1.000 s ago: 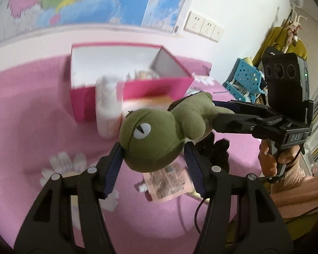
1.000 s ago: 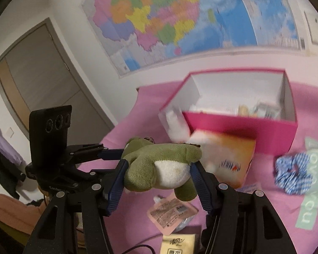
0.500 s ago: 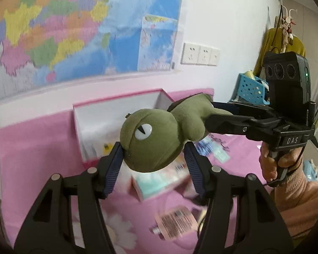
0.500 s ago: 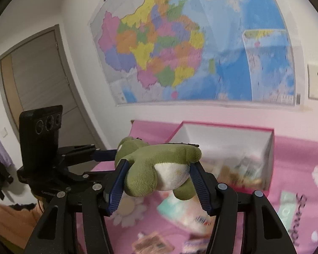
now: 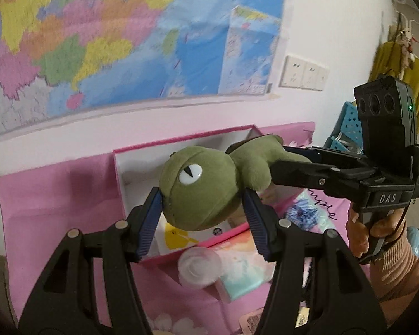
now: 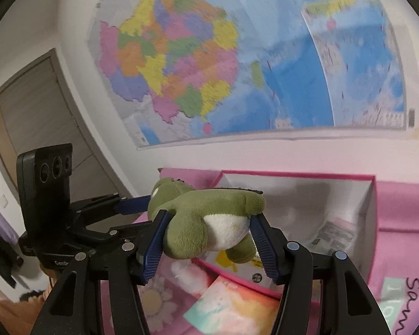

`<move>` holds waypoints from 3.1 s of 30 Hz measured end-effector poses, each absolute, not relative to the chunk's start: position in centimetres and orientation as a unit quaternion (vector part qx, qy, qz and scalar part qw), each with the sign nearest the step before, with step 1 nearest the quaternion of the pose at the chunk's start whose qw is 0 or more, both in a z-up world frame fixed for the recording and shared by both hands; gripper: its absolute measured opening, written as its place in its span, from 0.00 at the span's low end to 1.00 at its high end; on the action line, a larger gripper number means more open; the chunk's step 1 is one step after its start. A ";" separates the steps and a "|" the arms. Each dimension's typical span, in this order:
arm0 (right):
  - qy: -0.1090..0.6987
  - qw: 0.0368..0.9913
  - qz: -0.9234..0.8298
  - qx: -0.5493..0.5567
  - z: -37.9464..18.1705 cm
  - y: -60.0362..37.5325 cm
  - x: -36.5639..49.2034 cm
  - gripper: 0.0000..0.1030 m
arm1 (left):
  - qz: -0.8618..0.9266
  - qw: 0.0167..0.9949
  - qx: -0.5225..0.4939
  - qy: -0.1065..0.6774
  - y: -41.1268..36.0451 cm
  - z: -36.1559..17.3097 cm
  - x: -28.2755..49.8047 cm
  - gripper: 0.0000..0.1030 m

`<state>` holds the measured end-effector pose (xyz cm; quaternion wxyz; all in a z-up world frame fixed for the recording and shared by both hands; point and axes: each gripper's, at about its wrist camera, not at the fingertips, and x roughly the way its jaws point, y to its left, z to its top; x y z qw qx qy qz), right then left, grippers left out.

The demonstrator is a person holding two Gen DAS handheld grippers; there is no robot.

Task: Organize soft objects
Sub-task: 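Lift the frog plush over the pink box and open the right gripper, then move the right gripper to the blue gingham scrunchie, then close the right gripper on the scrunchie and lift it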

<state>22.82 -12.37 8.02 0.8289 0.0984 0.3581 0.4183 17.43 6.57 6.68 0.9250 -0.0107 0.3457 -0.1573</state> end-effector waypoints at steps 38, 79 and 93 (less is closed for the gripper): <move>0.396 0.825 0.398 0.065 7.5 -14.4 21.1 0.59 | -0.124 0.938 -0.043 0.320 8.7 6.6 15.6 0.56; 0.460 0.841 0.262 0.109 -2.4 -29.1 17.8 0.11 | -0.288 0.839 0.033 0.461 -10.4 -3.4 16.8 0.56; 0.376 0.859 0.332 0.106 5.4 -27.1 15.1 0.10 | -0.336 0.827 -0.011 0.451 -8.5 -2.0 15.8 0.56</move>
